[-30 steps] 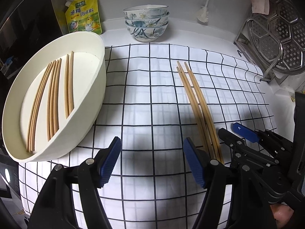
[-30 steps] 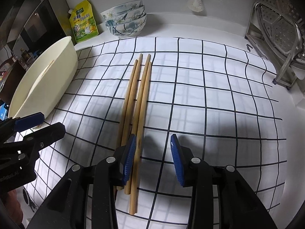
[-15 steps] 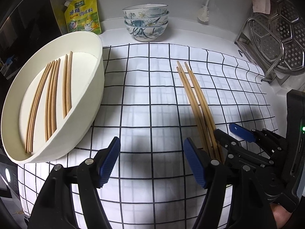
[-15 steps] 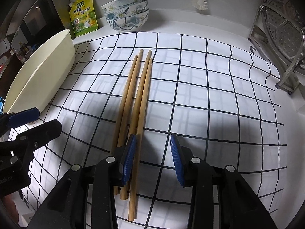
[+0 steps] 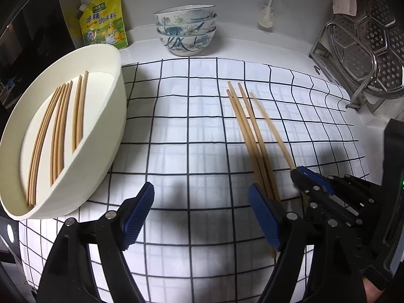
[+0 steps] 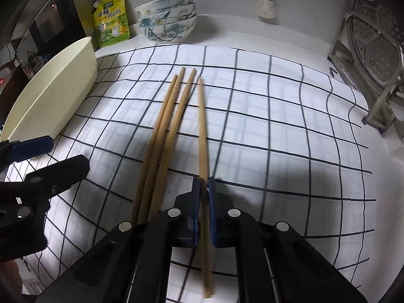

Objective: Organize utensils
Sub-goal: 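Move both open tools back over the last chopsticks on the mat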

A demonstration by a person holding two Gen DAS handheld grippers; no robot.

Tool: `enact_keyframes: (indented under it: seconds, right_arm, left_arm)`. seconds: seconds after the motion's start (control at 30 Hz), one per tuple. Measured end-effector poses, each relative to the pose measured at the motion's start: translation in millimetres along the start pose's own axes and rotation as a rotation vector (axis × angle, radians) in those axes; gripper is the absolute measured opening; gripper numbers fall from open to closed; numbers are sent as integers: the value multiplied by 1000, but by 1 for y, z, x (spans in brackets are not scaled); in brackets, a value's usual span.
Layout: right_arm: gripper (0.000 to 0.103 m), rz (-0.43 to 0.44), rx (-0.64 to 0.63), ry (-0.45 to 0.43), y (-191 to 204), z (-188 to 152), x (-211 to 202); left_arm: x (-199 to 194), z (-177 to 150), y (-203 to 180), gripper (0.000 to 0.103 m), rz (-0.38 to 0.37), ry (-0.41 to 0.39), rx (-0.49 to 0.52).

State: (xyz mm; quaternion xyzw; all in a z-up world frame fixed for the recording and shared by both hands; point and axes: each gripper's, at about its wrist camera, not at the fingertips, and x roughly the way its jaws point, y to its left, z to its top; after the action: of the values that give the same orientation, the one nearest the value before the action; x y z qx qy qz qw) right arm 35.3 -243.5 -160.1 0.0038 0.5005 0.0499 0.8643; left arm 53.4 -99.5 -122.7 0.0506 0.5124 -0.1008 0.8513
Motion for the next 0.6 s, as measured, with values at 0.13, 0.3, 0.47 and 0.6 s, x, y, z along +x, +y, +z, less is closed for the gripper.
enact_keyframes:
  seconds: [0.13,0.3,0.47,0.6]
  right_arm:
    - [7,-9,29,-1,-14,-5,-4]
    - [7,-4,81,3,-33,-14,-11]
    - [8,7,93,-3,-38,-17,-14]
    - [29,-2,103,-26,-40,-13,-19]
  left_arm:
    - [10,2,-10,77,-11,5,9]
    - [23,2,-22,78,-14,10,18]
    - [33,1,-27,78,-4,22,24]
    - [38,-1,-27,78,12,35,27]
